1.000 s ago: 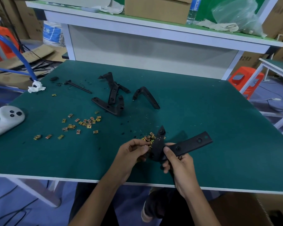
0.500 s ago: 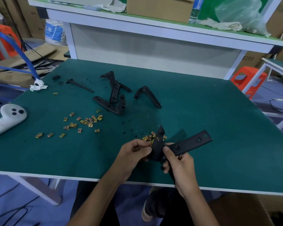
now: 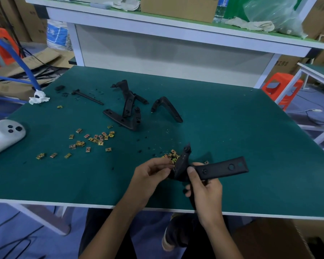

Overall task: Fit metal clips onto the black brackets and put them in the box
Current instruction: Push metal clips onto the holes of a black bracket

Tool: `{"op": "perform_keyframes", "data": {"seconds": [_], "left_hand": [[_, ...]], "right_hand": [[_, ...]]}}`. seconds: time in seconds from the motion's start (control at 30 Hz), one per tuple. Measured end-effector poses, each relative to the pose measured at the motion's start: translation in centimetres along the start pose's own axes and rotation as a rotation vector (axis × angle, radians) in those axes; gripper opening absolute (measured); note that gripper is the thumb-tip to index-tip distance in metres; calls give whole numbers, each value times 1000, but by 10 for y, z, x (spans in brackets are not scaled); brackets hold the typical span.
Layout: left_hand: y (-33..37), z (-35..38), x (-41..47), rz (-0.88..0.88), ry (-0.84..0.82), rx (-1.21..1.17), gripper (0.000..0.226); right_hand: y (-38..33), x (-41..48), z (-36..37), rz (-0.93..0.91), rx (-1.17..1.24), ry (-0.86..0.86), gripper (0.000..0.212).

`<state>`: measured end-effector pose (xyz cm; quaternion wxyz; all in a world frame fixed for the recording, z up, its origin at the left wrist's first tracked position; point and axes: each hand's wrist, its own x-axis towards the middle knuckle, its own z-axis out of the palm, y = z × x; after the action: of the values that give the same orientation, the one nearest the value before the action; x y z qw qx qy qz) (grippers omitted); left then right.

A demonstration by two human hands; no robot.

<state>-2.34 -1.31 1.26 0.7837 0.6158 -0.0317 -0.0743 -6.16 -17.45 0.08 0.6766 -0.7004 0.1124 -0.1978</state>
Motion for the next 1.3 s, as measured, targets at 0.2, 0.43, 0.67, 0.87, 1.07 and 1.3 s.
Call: {"op": "perform_keyframes", "data": {"seconds": [0.2, 0.43, 0.67, 0.87, 1.07, 1.3], "left_hand": [[-4, 0, 3, -10, 64, -44, 24], [-5, -4, 5, -48, 64, -169, 21], [-2, -4, 3, -61, 24, -175, 24], [0, -3, 4, -80, 14, -210, 29], [1, -1, 4, -91, 45, -202, 29], [2, -1, 4, -97, 22, -223, 24]], "right_hand": [[1, 4, -4, 49, 86, -78, 6], [2, 8, -5, 75, 143, -131, 21], [5, 9, -5, 66, 120, -163, 30], [3, 8, -5, 61, 114, -152, 29], [-2, 8, -4, 50, 111, -162, 10], [-4, 7, -4, 56, 96, -162, 11]]}}
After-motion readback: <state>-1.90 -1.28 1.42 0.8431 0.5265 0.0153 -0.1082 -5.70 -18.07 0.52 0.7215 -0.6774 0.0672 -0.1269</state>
